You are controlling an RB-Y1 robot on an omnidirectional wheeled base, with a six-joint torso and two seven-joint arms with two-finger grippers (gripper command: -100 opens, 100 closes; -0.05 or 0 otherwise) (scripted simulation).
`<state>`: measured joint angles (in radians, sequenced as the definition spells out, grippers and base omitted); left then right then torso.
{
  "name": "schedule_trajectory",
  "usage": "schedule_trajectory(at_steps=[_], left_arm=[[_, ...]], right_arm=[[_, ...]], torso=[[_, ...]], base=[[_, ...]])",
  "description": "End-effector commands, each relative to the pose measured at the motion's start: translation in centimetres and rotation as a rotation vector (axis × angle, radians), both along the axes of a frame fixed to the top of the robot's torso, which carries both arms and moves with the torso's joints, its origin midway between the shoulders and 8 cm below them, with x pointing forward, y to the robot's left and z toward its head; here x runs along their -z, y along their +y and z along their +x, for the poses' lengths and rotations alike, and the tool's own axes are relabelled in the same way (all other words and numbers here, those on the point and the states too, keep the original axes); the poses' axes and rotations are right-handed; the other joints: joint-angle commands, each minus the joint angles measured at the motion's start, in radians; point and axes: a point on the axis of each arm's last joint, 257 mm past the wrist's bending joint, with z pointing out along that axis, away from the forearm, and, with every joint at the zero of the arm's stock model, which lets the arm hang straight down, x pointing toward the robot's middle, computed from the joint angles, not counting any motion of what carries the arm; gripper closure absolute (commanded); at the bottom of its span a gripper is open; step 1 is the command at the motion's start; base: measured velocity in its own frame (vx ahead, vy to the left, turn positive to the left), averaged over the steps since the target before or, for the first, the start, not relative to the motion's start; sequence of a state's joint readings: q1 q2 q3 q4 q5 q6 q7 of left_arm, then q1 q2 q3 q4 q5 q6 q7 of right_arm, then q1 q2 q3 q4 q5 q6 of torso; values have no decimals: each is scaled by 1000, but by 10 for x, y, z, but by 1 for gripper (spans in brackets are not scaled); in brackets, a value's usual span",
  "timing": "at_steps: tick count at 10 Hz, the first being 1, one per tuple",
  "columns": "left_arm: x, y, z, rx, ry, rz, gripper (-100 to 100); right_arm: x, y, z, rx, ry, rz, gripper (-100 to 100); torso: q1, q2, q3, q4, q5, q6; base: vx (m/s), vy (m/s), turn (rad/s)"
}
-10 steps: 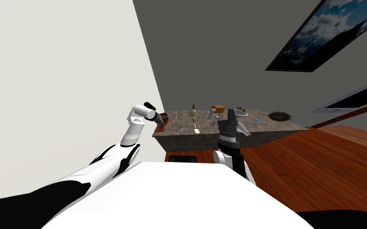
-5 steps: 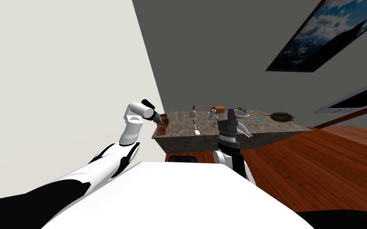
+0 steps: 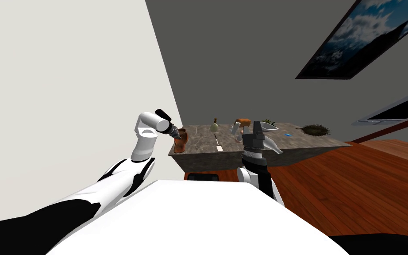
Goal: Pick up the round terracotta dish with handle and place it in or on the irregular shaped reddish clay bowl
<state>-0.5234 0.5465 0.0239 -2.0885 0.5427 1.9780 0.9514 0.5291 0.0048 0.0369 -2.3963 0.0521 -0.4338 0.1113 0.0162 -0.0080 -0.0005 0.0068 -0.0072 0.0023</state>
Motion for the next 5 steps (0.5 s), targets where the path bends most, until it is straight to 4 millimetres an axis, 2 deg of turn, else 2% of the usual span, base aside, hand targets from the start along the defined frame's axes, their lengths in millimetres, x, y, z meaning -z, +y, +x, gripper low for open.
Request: schedule_trajectory(at_steps=[1,5], left_arm=[[0,0,0,0,0,0,0],[0,0,0,0,0,0,0]], right_arm=[[0,0,0,0,0,0,0],[0,0,0,0,0,0,0]], torso=[[0,0,0,0,0,0],[0,1,0,0,0,0]], base=[[0,0,0],[0,0,0]])
